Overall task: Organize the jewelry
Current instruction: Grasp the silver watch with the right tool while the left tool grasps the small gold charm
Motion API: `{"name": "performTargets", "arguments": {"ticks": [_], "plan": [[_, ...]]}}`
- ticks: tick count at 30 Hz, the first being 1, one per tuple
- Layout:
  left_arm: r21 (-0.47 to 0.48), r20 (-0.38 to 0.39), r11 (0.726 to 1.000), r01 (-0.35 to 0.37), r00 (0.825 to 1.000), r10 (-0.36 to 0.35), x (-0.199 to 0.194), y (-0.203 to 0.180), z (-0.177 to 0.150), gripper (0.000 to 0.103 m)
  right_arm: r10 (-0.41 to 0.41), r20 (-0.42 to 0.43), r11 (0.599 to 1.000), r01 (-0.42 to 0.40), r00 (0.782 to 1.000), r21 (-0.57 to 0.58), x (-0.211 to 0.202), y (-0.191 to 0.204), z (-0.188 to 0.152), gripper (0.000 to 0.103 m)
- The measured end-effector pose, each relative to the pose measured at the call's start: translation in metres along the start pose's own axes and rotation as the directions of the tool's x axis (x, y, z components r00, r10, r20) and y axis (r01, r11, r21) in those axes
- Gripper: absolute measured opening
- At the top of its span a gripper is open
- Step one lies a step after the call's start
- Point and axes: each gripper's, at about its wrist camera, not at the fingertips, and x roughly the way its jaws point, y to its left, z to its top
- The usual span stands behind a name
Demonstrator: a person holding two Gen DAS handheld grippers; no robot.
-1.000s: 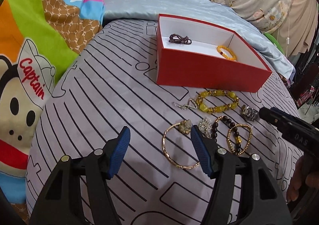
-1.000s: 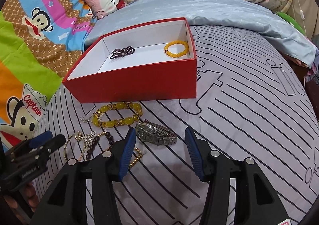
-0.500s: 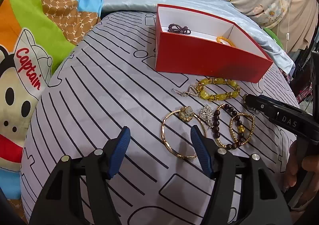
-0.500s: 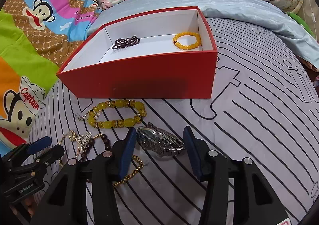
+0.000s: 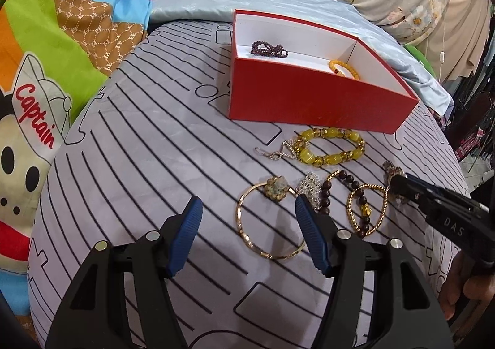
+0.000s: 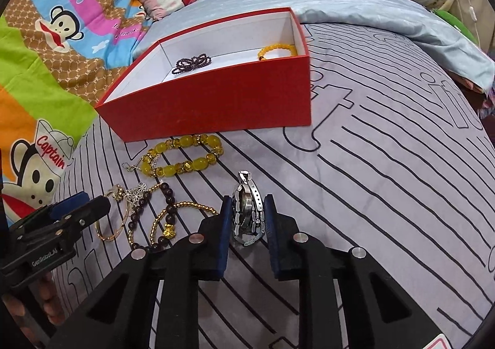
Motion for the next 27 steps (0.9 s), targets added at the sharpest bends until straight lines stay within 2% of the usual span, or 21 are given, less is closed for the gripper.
{"name": "performTargets", "arguments": {"ticks": [7,15,20,27], "plan": [[0.018,0.001,1.0,-0.013,1.0,0.013,0.013,-0.009,0.009,0.05,0.01,-0.002,0.999,-0.01,1.0,0.031,-0.002,-0.005,0.0,0.019],[-0.039,0.005,0.998,-0.045,0.999,0.045,0.01,0.015,0.01,0.041,0.018,0.0,0.999,-0.018,1.0,0.045,-0.003,-0.008,-0.001,0.019],[-0.042,-0.002,0.997,-0.069,0.998,0.069,0.008,0.027,0.007,0.04,0.015,0.0,0.999,-0.015,1.0,0.044,-0.004,-0.006,-0.001,0.019],[-0.042,-0.001,0.998,-0.053,0.999,0.053,0.0,0.031,-0.001,0.04,0.013,0.004,0.999,-0.013,1.0,0.044,-0.005,-0.006,-0.001,0.019]]}}
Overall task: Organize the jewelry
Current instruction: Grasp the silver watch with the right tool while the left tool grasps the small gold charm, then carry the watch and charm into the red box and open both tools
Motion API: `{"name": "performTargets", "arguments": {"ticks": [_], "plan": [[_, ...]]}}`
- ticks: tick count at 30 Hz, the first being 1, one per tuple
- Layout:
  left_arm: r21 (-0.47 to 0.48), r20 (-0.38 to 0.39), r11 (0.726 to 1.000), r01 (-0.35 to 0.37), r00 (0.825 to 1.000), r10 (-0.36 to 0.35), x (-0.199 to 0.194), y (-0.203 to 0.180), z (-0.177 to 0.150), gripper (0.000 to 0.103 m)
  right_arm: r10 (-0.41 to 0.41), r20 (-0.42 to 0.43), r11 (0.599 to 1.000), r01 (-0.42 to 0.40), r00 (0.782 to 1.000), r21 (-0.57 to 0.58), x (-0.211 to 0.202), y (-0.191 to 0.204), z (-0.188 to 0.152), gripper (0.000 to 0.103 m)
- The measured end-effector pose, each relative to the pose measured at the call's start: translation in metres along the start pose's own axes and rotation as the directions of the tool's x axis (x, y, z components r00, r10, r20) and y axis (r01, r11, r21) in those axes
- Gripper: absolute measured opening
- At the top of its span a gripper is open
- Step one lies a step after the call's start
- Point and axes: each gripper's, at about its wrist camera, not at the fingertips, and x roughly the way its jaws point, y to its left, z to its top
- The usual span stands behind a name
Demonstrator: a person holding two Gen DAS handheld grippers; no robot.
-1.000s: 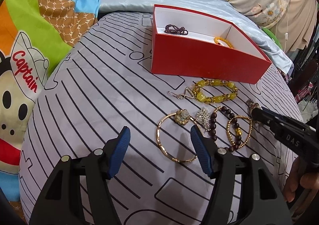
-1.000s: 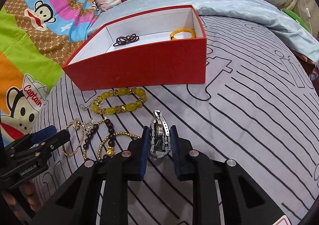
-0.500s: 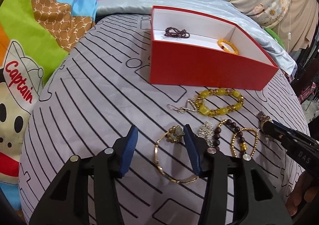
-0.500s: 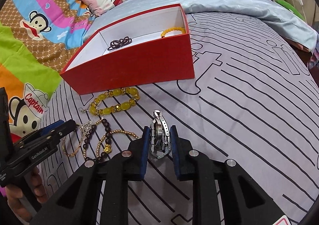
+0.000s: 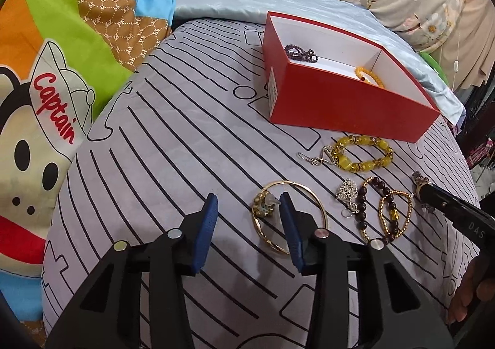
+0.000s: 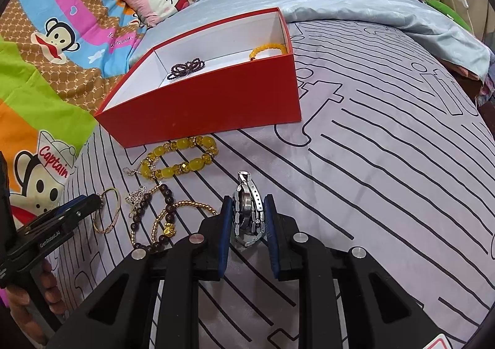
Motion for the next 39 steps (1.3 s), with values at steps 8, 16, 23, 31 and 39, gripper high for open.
{"name": "performTargets", "arguments": {"ticks": [8,16,23,31,39], "plan": [[0.014,-0.001,0.999,0.029,1.0,-0.029,0.006,-0.009,0.003,0.023,0.001,-0.003,1.0,-0.001,1.0,-0.01,-0.001,0.004,-0.001,0.019],[0.017,0.009,0.998,0.056,0.998,-0.056,0.0,-0.013,0.004,0.016,-0.003,0.009,1.0,0.003,1.0,-0.02,-0.003,0.009,-0.002,0.019],[0.027,0.052,0.996,0.086,0.995,-0.087,-0.02,-0.021,0.012,0.016,0.009,0.054,1.0,-0.008,0.998,-0.016,-0.02,0.009,0.005,0.019],[0.045,0.114,0.992,0.116,0.986,-0.12,-0.037,-0.032,0.037,0.016,0.029,0.116,0.999,-0.026,0.993,-0.027,-0.044,0.011,0.023,0.019],[0.079,0.188,0.989,0.124,0.973,-0.137,-0.039,-0.046,0.075,0.016,0.031,0.183,0.998,-0.019,0.983,-0.067,-0.052,0.014,0.063,0.019]]}}
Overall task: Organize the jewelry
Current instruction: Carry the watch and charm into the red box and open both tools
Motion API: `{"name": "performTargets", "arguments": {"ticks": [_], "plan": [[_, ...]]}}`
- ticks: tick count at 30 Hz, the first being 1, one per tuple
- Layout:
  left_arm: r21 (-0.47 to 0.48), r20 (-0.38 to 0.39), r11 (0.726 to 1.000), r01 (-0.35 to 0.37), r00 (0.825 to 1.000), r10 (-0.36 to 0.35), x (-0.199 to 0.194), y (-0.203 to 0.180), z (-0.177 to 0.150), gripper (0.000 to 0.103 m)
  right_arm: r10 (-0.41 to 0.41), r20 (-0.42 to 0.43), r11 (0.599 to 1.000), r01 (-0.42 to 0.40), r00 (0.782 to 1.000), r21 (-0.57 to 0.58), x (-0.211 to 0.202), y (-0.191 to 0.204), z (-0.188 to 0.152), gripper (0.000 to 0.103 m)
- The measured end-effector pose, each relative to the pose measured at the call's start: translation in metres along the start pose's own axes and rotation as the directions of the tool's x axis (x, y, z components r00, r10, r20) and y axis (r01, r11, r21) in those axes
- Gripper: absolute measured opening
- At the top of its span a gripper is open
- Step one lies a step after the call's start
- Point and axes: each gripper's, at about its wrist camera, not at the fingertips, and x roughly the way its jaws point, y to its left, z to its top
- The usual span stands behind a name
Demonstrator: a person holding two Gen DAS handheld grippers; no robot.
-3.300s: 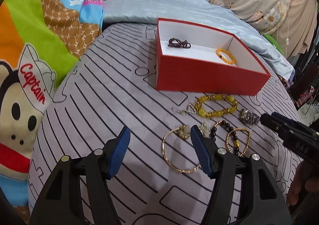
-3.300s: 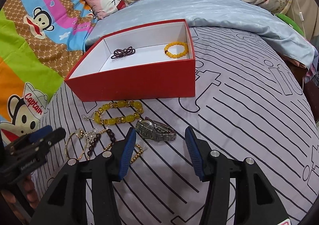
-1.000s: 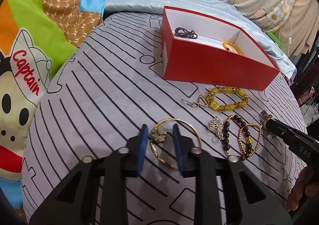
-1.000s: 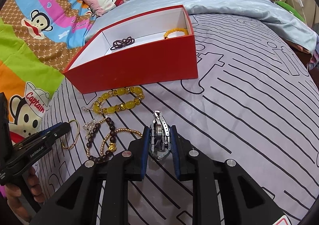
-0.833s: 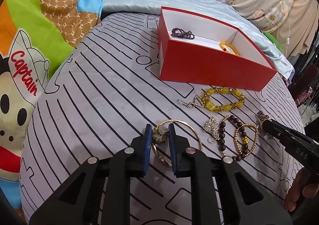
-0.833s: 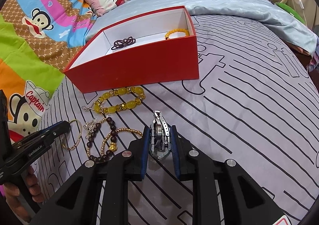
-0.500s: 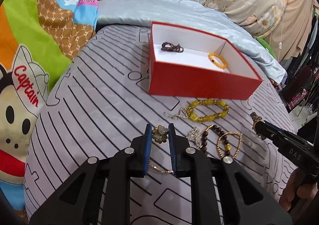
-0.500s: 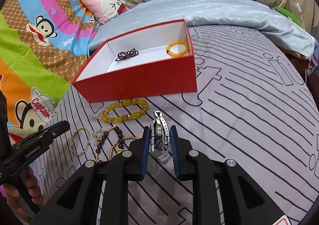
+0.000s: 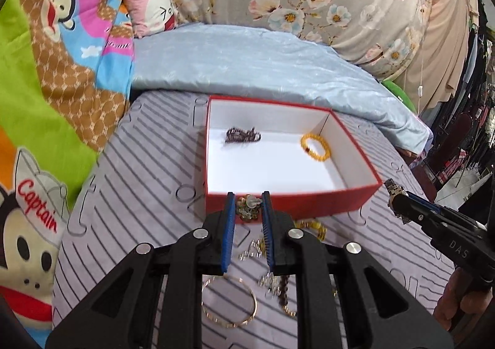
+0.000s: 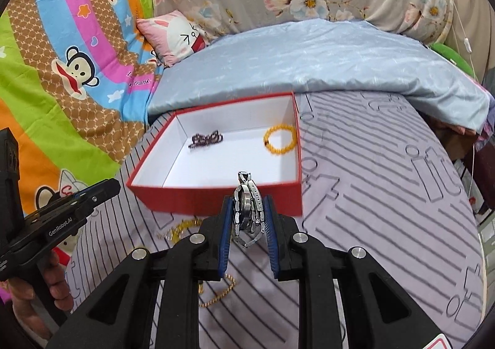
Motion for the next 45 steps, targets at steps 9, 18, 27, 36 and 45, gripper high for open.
{"name": "performTargets", "arguments": {"ticks": [9,18,27,36,45], "plan": [[0.046,0.056,0.999,-0.014,0.998,0.012,0.025,-0.012,0.039,0.016,0.015,0.006,1.0,-0.015,1.0,-0.021,0.035,0.0,0.038,0.019],[0.066,0.035,0.997,-0.05,0.998,0.048,0.074,-0.014,0.063,0.016,0.003,-0.035,0.999,-0.005,0.999,-0.045,0.082,0.0,0.056,0.019],[0.035,-0.018,0.998,-0.06,0.998,0.061,0.11,-0.006,0.066,0.016,0.001,-0.068,0.999,-0.004,0.998,-0.04,0.108,-0.003,0.06,0.019],[0.039,-0.036,0.997,-0.072,0.997,0.073,0.126,-0.007,0.067,0.016,-0.003,-0.087,0.999,-0.002,0.996,-0.054,0.124,-0.001,0.061,0.019],[0.04,-0.031,0.995,-0.092,0.995,0.093,0.126,-0.008,0.066,0.017,0.001,-0.055,0.999,-0.003,0.998,-0.042,0.115,0.0,0.065,0.021]]}}
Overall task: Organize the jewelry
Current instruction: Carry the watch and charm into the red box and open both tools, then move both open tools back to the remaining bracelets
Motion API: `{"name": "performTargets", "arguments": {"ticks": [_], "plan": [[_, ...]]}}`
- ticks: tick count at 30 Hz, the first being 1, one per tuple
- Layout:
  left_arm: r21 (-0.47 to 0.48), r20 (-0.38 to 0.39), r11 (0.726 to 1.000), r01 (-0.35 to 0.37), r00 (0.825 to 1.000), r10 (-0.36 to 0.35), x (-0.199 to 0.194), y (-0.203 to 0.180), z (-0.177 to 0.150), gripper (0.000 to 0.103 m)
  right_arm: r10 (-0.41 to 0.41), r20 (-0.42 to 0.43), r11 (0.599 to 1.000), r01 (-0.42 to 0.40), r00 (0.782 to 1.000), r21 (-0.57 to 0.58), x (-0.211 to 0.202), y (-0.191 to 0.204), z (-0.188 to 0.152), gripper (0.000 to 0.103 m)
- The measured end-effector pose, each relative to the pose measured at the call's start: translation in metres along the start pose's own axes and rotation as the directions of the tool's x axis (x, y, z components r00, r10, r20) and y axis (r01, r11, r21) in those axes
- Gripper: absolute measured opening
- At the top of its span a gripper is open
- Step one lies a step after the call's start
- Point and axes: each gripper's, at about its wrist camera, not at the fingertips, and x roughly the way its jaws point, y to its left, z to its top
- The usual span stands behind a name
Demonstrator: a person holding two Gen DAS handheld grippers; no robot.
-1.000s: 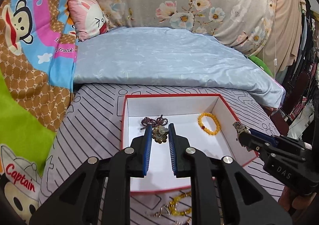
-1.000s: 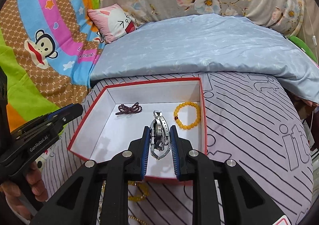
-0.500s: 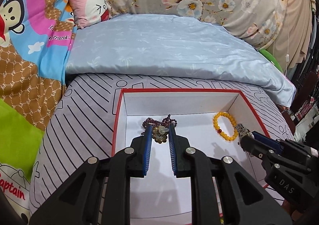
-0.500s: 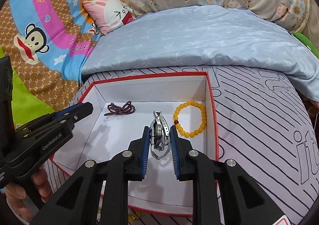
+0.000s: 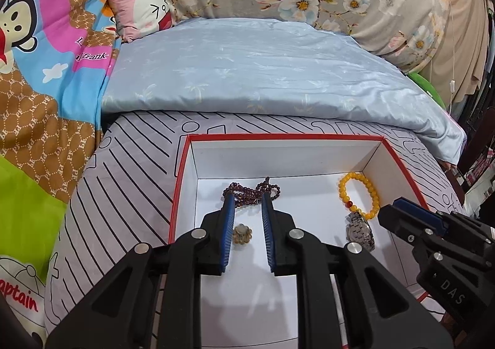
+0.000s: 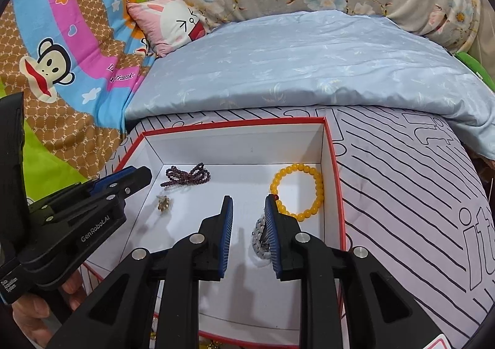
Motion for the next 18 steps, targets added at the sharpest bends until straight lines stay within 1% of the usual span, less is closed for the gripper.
{"name": "performTargets", "arguments": {"ticks": [2,4,9,12,18], "plan": [[0.004,0.008,1.0,0.007,1.0,-0.007,-0.005,-0.002,0.0,0.021,-0.002,0.007,1.0,0.002,1.0,0.005,-0.006,0.0,-0.002,0.021],[0.001,0.022,1.0,0.007,1.0,-0.007,-0.013,-0.002,0.0,0.035,-0.002,0.013,1.0,0.002,1.0,0.016,-0.012,-0.001,-0.005,0.023],[-0.029,0.037,1.0,0.011,0.999,-0.01,-0.034,0.007,-0.006,0.036,-0.011,0.025,0.999,0.01,1.0,0.045,-0.032,-0.008,-0.016,0.023],[-0.059,0.037,0.998,0.007,0.999,-0.005,-0.048,0.018,-0.015,0.036,-0.008,0.027,0.998,0.006,1.0,0.058,-0.043,-0.009,-0.024,0.023],[-0.073,0.04,0.997,0.001,0.999,0.001,-0.076,0.027,-0.034,0.036,-0.024,0.032,0.998,0.022,0.999,0.057,-0.067,-0.004,-0.046,0.023]]}}
